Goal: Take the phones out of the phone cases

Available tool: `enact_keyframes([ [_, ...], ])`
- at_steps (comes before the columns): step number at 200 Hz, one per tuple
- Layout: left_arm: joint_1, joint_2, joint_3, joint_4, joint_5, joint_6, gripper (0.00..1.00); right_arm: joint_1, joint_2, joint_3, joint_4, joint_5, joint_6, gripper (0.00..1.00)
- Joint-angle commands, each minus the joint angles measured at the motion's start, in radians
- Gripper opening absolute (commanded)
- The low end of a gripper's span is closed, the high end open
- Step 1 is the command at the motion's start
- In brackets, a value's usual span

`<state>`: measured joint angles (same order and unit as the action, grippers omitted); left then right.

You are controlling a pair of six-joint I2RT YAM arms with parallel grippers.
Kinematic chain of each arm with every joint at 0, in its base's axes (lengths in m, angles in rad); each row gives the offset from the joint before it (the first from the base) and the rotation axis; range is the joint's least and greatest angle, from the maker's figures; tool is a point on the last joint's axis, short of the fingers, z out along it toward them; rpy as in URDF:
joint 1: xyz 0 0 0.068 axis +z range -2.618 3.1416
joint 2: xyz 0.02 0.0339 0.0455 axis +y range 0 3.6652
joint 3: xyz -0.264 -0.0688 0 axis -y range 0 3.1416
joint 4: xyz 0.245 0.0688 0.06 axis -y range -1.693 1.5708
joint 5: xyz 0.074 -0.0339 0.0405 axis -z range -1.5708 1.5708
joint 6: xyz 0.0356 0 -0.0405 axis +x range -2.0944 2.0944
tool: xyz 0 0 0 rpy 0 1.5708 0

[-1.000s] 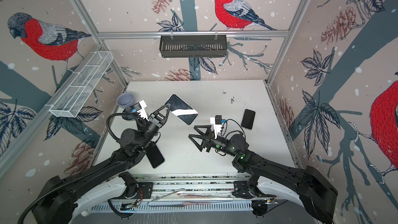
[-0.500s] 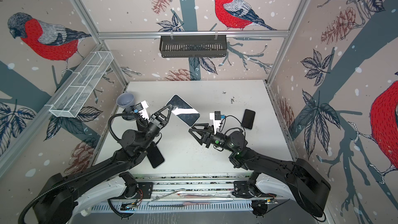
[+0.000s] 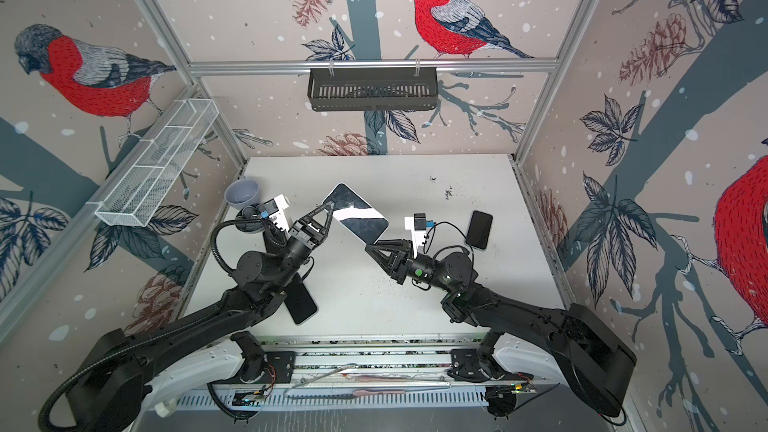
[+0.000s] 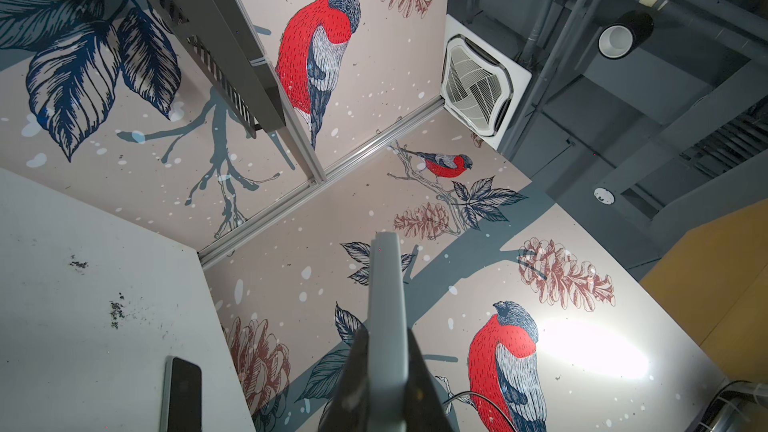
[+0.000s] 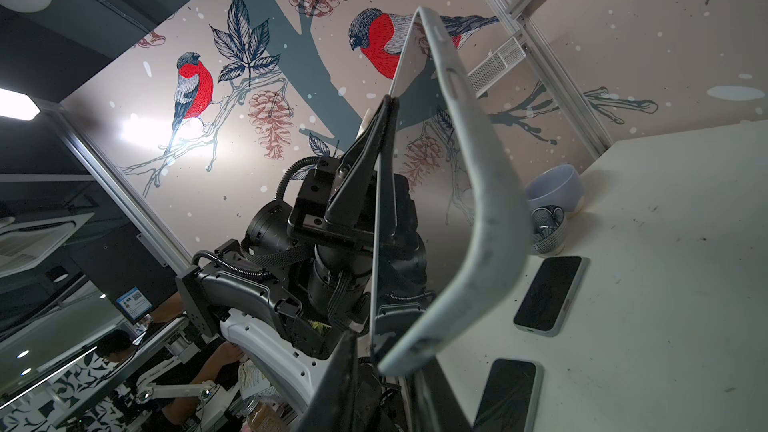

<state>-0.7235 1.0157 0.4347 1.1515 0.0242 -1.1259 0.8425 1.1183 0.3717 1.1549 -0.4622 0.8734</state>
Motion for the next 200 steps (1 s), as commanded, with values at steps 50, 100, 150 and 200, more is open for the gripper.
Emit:
enact_keyframes([
  [50,-0.022,0.015,0.051,0.024,0.044,0.023,0.0,-0.043,-0.018,0.01,-0.026,-0.069,-0.056,0.0],
  [100,-0.023,0.017,0.105,-0.111,0.062,0.007,0.0,-0.01,-0.123,0.029,-0.329,0.054,-0.406,0.0],
  [150,-0.025,0.032,0.132,-0.147,0.068,-0.029,0.0,0.121,-0.157,0.075,-0.503,0.352,-0.707,0.0],
  [200,-0.025,0.018,0.131,-0.162,0.061,-0.026,0.0,0.147,-0.154,0.089,-0.549,0.484,-0.75,0.23],
])
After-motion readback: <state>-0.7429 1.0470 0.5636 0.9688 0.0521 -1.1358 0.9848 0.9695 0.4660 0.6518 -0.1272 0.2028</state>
